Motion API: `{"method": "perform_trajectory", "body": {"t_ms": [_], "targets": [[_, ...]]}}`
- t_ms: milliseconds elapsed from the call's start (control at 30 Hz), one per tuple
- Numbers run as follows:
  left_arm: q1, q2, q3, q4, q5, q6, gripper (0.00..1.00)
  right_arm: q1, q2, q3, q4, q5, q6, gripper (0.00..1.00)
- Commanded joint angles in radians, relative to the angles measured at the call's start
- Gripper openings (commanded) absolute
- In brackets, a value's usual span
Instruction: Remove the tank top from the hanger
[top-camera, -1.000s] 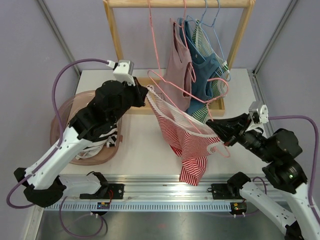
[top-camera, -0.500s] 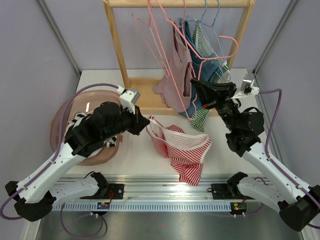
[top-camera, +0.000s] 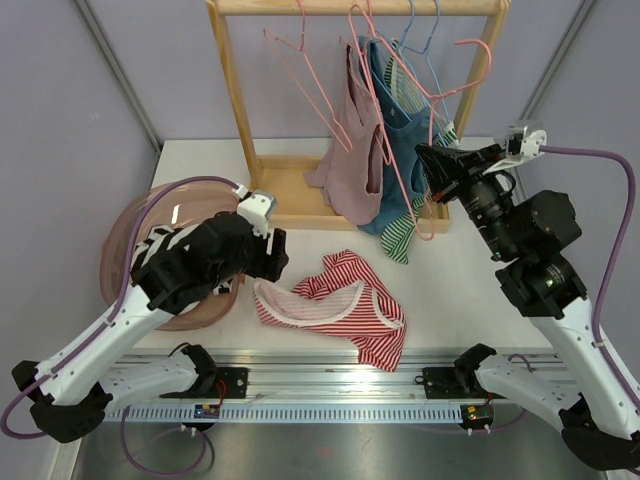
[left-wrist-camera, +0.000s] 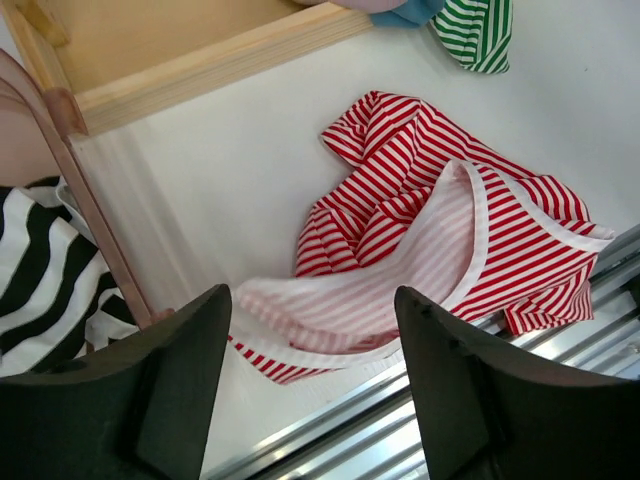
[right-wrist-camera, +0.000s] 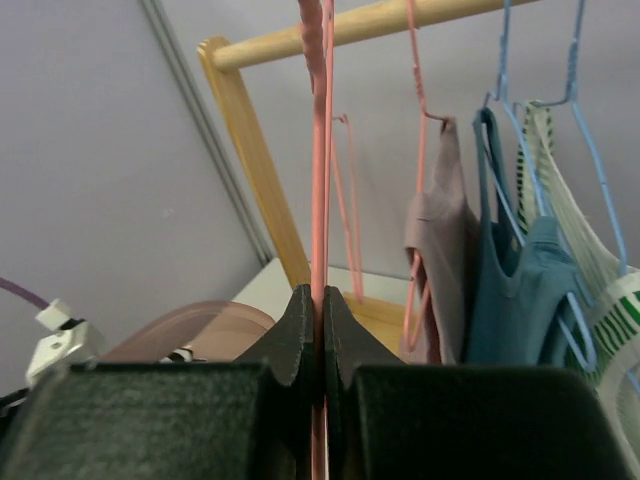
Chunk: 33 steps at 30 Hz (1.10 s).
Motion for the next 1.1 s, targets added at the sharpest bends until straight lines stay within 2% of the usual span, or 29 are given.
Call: {"method": "perform_trajectory", "body": {"t_ms": [0,33,67,167,333,533,567,733,833,1067], "targets": [[0.002,-0.014,0.040,0.039,-0.016,0.031,0.77,-0.001,0.083,0.152,-0.322,0.105,-0.084,0.00],[0.003,-0.016,0.036,0.042,-0.018,0.031,0.94,-0.001,0.138,0.183,-0.349,0.096,-0.096,0.00],[0.003,-0.017,0.029,0.047,-0.021,0.031,0.99,-0.001,0.166,0.214,-0.374,0.080,-0.106,0.00],[0.007,-0.042,-0.001,0.059,-0.044,0.031,0.99,-0.001,0.278,0.373,-0.450,0.051,-0.106,0.00],[0.023,-0.121,-0.079,0.104,-0.093,0.024,0.99,-0.001,0.480,0.558,-0.519,0.088,-0.107,0.00],[0.053,-0.141,-0.104,0.110,-0.140,0.014,0.99,0.014,0.795,0.953,-0.631,0.114,-0.164,0.00],[0.054,-0.143,-0.110,0.110,-0.145,0.014,0.99,0.014,0.836,1.069,-0.648,0.119,-0.175,0.00],[0.062,-0.140,-0.129,0.108,-0.139,0.020,0.99,0.014,1.097,1.418,-0.728,0.139,-0.221,0.00],[0.063,-0.137,-0.129,0.110,-0.115,0.024,0.99,0.013,1.191,1.498,-0.701,0.148,-0.257,0.00],[0.074,-0.147,-0.136,0.110,-0.079,0.030,0.99,0.010,1.245,1.510,-0.575,0.148,-0.297,0.00]]}}
